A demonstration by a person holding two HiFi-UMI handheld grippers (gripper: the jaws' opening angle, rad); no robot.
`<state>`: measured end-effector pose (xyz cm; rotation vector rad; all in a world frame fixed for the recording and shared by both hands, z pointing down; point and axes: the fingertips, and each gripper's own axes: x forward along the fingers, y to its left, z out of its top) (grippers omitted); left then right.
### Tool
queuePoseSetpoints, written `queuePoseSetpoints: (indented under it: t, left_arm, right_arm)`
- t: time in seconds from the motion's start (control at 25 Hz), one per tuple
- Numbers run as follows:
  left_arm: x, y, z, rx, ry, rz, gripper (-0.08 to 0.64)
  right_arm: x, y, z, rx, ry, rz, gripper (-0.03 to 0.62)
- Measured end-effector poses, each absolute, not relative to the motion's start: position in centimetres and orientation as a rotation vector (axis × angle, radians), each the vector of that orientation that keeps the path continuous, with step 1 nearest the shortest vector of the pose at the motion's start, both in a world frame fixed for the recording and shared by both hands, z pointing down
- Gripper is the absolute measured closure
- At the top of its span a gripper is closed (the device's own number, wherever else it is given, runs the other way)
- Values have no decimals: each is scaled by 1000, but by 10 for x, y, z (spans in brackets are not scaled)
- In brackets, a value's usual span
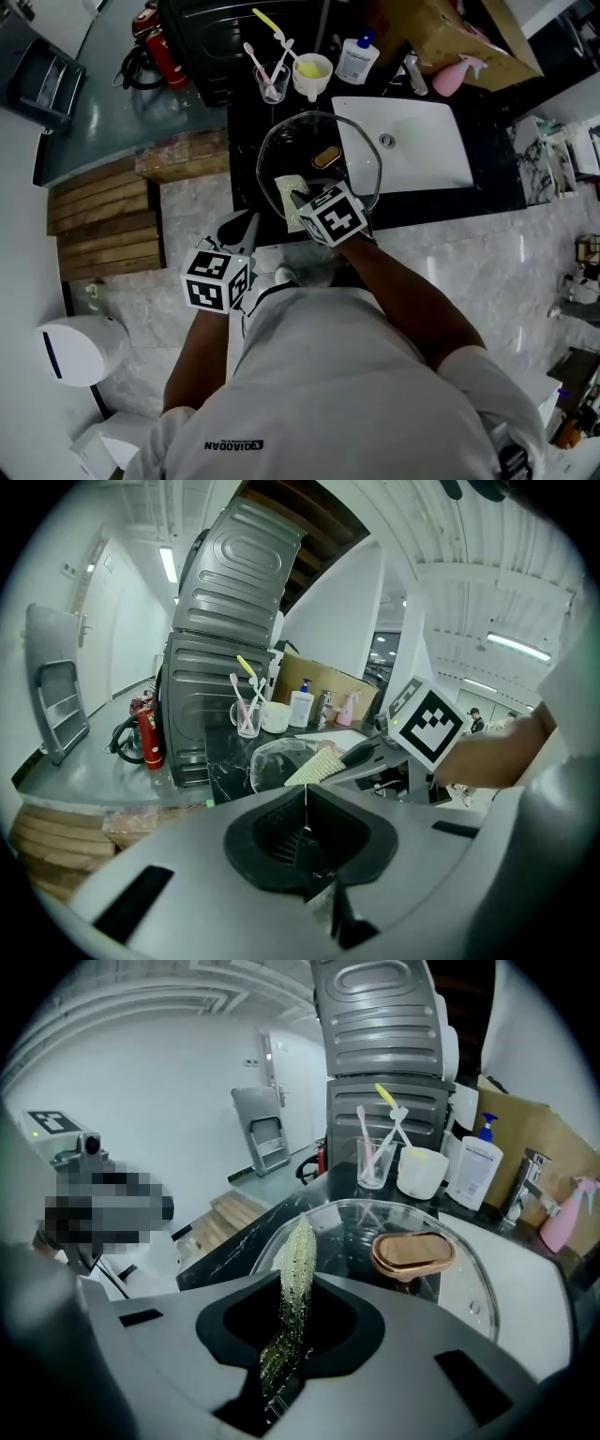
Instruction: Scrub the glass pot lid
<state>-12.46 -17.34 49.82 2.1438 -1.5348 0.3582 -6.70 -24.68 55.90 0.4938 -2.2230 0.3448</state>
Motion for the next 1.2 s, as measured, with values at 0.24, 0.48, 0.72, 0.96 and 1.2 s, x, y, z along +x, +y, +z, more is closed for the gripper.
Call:
queuePoseSetpoints:
  t: [0.24, 0.48, 0.72, 0.96, 1.2]
  left_arm:
    - [-116, -181, 496, 2158, -1521, 362, 543]
    - [-107, -189, 498, 2166, -1503, 380, 543]
    - [-95, -198, 496, 2187, -1491, 392, 543]
    - [-86, -204, 497, 2175, -1505, 412, 543]
    - [-69, -213, 492, 2181, -1513, 429, 543]
  right_arm:
    - [-47, -256, 556, 533, -2225, 385, 511]
    - [-22, -265, 553, 585, -2225, 400, 511]
    - [6, -275, 553, 642, -2232, 443, 511]
    - [29, -280, 553, 657, -2238, 452, 511]
    - [54, -287, 555, 665, -2242, 468, 511]
